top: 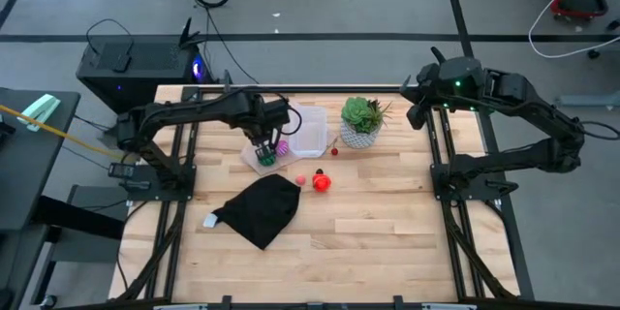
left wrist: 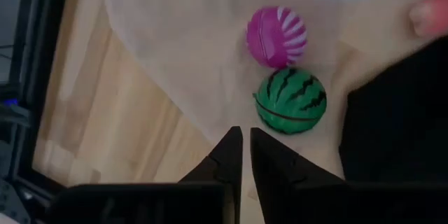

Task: Pick and placing Produce into tupperware
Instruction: Put the watermelon into the transparent bin

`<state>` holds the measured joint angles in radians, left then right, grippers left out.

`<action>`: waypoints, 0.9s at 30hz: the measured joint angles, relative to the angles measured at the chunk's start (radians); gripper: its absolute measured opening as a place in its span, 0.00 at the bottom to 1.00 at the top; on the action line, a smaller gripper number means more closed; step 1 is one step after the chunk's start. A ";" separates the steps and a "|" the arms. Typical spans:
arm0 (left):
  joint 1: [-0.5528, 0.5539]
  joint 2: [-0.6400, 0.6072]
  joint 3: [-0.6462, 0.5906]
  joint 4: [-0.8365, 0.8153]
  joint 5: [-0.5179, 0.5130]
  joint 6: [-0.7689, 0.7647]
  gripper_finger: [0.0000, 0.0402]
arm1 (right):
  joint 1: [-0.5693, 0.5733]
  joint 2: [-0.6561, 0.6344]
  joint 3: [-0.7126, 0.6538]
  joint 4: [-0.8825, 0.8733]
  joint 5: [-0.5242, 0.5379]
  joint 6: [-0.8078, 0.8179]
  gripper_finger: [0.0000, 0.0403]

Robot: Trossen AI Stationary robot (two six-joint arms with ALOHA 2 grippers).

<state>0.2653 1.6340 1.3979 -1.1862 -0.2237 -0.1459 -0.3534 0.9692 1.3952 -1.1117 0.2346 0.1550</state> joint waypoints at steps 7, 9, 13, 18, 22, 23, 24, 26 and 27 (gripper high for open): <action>-0.001 0.011 0.000 -0.013 0.071 -0.009 0.03 | 0.000 0.011 0.000 0.000 0.000 -0.001 0.04; -0.001 0.010 0.000 -0.012 0.103 -0.025 0.02 | 0.000 0.012 0.000 -0.001 0.000 0.001 0.04; -0.001 0.012 -0.002 -0.004 0.200 -0.061 0.02 | 0.000 0.012 0.000 -0.003 0.000 0.004 0.04; 0.001 0.037 -0.066 0.042 0.256 -0.113 0.05 | 0.000 0.015 0.000 -0.003 0.000 0.009 0.04; 0.001 0.063 -0.113 0.050 0.255 -0.125 0.11 | 0.001 0.019 0.000 -0.003 0.000 0.032 0.04; 0.001 0.064 -0.127 0.080 0.255 -0.125 0.12 | 0.001 0.020 0.000 -0.003 0.000 0.035 0.04; -0.001 0.066 -0.139 0.108 0.255 -0.127 0.15 | 0.002 0.021 0.000 -0.003 0.000 0.036 0.04; -0.005 0.066 -0.159 0.157 0.255 -0.138 0.21 | 0.003 0.024 0.000 -0.003 -0.001 0.042 0.04; -0.006 0.066 -0.162 0.173 0.254 -0.148 0.25 | 0.003 0.026 0.000 -0.003 0.000 0.052 0.04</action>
<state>0.2596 1.7000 1.2357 -1.0136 0.0301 -0.2940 -0.3508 0.9949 1.3952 -1.1149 0.2342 0.2066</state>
